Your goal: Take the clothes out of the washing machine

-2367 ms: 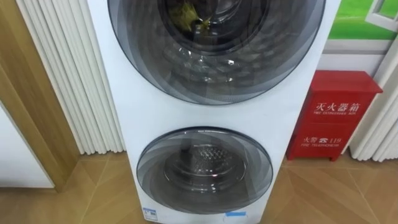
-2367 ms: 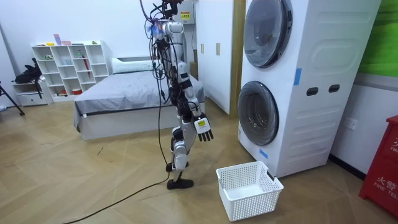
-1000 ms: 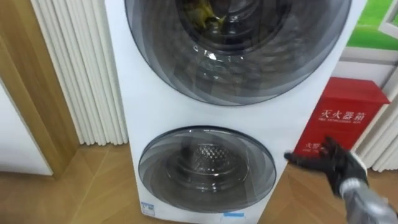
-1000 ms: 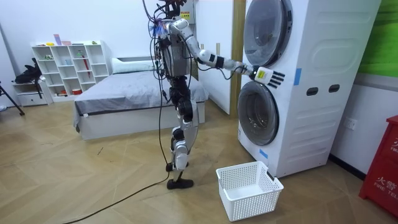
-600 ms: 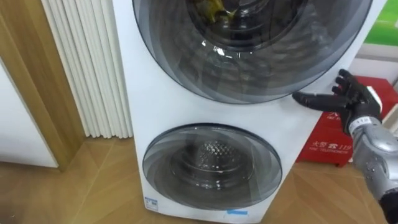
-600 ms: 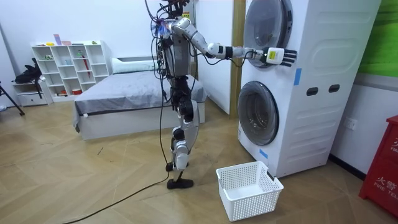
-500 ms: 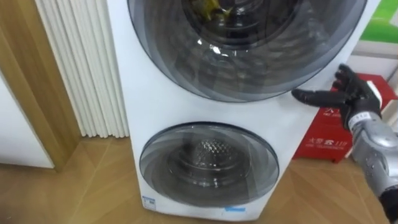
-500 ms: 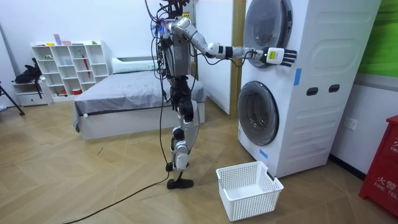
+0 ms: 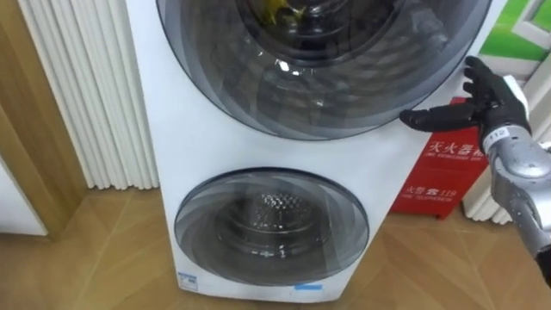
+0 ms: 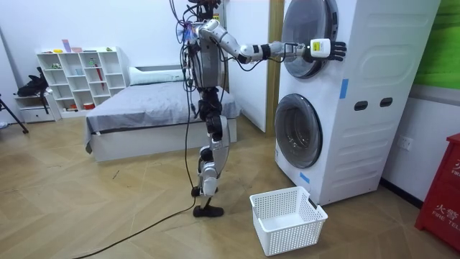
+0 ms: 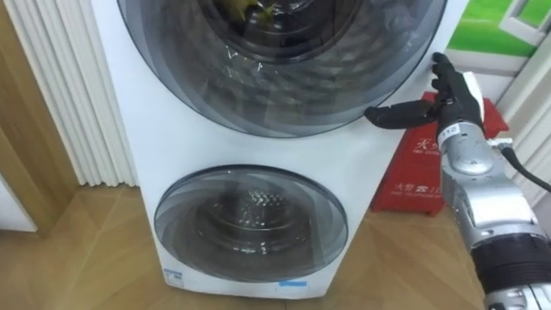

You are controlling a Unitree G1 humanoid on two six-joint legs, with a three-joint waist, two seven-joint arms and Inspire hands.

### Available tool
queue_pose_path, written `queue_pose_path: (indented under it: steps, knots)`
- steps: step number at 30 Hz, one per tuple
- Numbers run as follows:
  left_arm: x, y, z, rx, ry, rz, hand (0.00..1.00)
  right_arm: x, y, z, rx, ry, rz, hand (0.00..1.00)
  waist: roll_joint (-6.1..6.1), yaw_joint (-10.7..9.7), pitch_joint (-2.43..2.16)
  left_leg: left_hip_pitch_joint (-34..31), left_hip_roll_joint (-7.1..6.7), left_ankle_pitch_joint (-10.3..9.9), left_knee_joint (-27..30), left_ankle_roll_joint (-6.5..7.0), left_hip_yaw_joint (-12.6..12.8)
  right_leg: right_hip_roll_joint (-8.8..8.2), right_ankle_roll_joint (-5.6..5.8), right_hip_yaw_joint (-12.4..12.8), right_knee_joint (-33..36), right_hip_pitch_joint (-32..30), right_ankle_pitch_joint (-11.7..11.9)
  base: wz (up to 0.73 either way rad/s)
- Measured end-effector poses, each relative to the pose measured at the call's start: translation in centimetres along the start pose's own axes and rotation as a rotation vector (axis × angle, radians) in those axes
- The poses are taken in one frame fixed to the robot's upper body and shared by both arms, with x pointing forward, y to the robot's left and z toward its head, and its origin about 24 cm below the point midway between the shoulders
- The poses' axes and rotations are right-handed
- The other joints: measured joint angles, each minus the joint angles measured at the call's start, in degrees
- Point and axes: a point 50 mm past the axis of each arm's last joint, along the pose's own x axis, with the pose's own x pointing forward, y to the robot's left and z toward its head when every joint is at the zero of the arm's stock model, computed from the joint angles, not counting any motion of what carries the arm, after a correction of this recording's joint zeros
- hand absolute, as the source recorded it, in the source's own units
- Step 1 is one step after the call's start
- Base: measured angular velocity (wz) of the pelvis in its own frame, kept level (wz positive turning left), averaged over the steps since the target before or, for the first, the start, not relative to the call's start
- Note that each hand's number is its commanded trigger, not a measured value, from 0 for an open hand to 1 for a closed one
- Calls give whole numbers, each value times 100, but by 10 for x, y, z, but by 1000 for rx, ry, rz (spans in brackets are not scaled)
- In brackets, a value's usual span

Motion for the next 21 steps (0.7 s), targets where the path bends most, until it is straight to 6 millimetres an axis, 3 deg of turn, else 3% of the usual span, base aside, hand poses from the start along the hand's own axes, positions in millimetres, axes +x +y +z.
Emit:
queue_pose_path:
  steps: [9, 21]
  knots:
    - [0, 5, 4, 4, -14, 54, 0, -6, 8, 22, -49, -46, -4, 0, -3, 0, 6, -25, 21, 0, -6, -1, -63, 25, 0, -37, -4, -33, 0, -7]
    - [-1, 2, 8, 55, -24, 89, 0, -14, 37, 29, 14, -79, -30, 0, 13, 15, 16, -23, 51, -1, -19, -1, 11, 26, -2, -54, -6, -81, 1, -6]
